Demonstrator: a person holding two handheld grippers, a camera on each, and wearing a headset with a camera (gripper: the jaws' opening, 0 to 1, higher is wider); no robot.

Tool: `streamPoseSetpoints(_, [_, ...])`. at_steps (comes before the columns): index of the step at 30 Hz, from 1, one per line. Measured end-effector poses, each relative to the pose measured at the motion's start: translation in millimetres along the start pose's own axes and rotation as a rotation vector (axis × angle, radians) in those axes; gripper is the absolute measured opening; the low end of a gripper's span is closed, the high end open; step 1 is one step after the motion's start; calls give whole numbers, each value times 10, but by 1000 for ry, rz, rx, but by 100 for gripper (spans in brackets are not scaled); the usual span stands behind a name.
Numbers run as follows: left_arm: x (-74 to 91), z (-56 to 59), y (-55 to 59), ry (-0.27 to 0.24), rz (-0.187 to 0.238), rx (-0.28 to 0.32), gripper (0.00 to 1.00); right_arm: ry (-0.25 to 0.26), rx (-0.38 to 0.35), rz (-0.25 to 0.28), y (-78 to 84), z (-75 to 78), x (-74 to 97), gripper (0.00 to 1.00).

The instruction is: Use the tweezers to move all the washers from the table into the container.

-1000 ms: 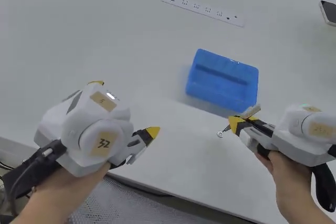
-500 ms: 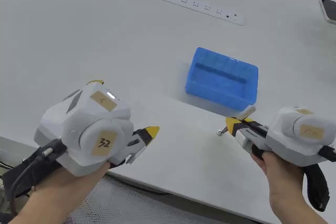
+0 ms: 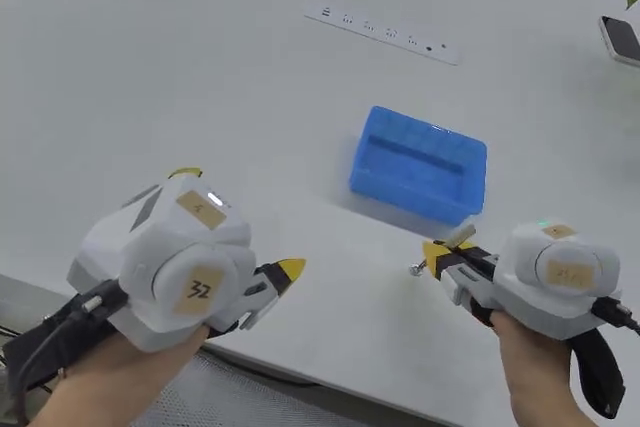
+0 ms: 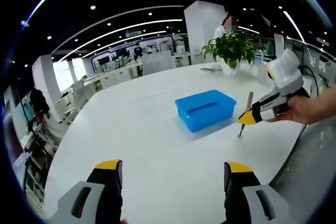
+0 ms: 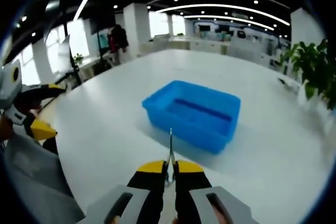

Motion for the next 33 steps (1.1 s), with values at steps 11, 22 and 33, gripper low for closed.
streamPoseSetpoints(11, [72, 117, -124, 83, 9, -21, 82, -31, -23, 85, -328, -28, 192, 3])
streamPoseSetpoints(22, [106, 195, -182, 137, 6, 4, 84, -8, 11, 165, -805, 10, 242, 3])
streamPoseSetpoints(33, [155, 263, -302, 202, 21, 37, 88, 28, 82, 182, -1122, 139, 73, 3])
Point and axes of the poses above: the centre of the closed fingertips' face, and the gripper's own axes: x roughly backward along the fingers, z roughly to its right, y roughly out of its underside, the point moved 1 cm from there along x, roughly backward along the fingers, and after that the axes turned 11 degrees about -y, right-handed, at the moved point
